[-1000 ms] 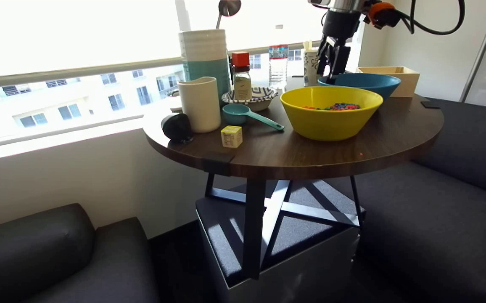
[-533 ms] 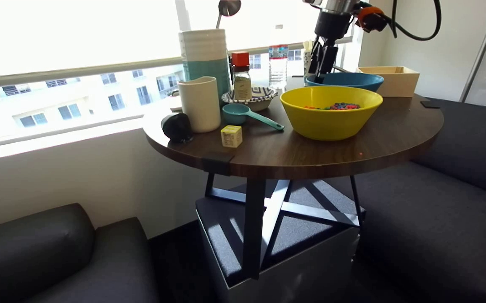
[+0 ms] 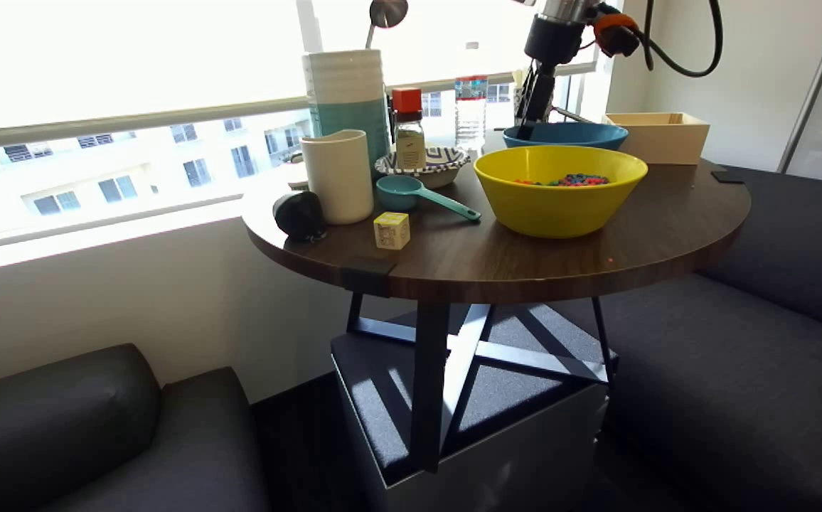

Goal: Switch the positions of the blue bowl and the yellow bowl by sliding the blue bowl to the right and sliding the yellow bowl to the right on the table

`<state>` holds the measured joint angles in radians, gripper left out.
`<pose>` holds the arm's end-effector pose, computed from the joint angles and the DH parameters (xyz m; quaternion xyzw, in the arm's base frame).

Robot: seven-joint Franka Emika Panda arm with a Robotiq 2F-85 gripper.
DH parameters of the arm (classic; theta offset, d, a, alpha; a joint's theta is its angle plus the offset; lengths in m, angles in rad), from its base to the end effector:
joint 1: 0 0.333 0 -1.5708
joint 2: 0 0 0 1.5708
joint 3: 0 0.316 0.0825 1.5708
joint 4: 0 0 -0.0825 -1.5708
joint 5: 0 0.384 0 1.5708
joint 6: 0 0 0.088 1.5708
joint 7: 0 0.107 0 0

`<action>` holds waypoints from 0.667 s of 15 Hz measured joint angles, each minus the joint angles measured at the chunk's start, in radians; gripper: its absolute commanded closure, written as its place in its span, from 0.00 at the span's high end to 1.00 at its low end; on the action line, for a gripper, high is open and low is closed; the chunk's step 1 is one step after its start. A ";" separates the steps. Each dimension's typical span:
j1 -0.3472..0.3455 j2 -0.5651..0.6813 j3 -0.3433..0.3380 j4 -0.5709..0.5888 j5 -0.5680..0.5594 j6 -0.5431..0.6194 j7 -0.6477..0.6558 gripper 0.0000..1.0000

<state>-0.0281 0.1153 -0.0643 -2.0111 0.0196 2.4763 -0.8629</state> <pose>0.6049 -0.0551 0.4347 0.9147 0.3648 0.1564 0.0768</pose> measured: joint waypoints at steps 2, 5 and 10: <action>0.000 -0.009 0.004 -0.001 -0.003 0.007 0.025 1.00; 0.004 -0.051 0.021 -0.020 -0.008 0.006 0.076 1.00; 0.027 -0.186 0.066 -0.130 0.038 -0.054 0.155 1.00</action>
<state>-0.0011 -0.0703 0.0017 -2.1411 0.0575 2.4226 -0.7076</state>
